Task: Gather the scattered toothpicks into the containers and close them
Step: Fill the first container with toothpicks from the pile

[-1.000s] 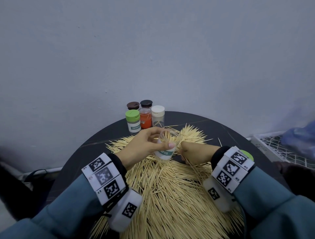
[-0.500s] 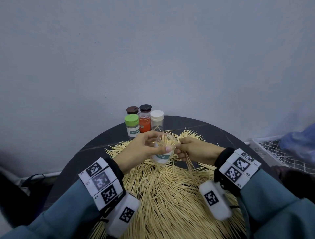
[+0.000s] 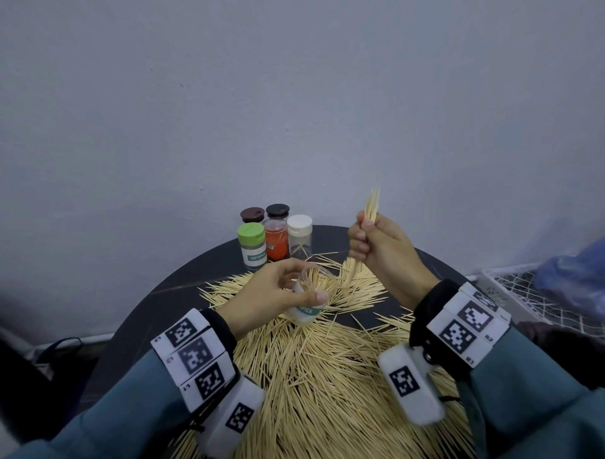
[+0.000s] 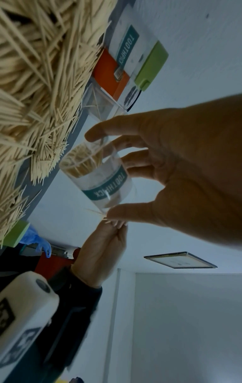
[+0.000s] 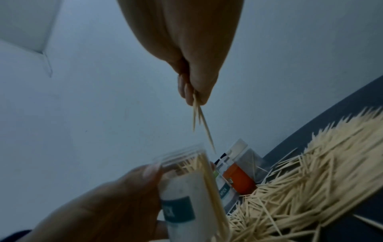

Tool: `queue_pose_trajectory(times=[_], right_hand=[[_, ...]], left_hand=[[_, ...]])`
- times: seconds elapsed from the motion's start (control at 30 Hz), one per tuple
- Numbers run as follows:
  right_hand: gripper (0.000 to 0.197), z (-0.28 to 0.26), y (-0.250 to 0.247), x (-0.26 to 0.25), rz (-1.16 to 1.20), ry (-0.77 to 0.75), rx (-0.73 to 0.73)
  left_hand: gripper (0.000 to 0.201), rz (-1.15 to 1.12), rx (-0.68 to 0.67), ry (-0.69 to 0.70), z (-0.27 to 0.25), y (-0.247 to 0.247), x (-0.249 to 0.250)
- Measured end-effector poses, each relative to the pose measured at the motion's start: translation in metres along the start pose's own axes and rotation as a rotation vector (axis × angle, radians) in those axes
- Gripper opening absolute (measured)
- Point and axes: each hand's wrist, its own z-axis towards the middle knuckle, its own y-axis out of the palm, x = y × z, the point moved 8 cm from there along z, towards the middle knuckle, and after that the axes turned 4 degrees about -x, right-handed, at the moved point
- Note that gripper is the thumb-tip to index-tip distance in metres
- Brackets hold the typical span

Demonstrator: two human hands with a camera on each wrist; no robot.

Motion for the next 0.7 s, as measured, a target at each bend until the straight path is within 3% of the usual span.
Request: queue_pose_trajectory(times=[0.2,0.37,0.5,0.7], right_hand=[[0.025,-0.007,0.014,-0.002,0.073,-0.067,-0.017],[0.022,-0.015,0.026,0.014,-0.064,-0.081,-0.084],[0.022,-0.025,0.036,0.016,-0.199,-0.092,-0.148],[0.023,-0.031,0.043,0.019,-0.238,-0.026,-0.2]], left_hand=[[0.046,0.047,-0.06,-0.008,-0.004,0.008,0.003],[0.037,-0.065,-0.08,-0.007,-0.007,0.012,0.007],[0.06,-0.17,-0.044,-0.01,-0.008,0.009,0.008],[0.063,-0.186,-0.023,0.006,-0.008,0.004,0.009]])
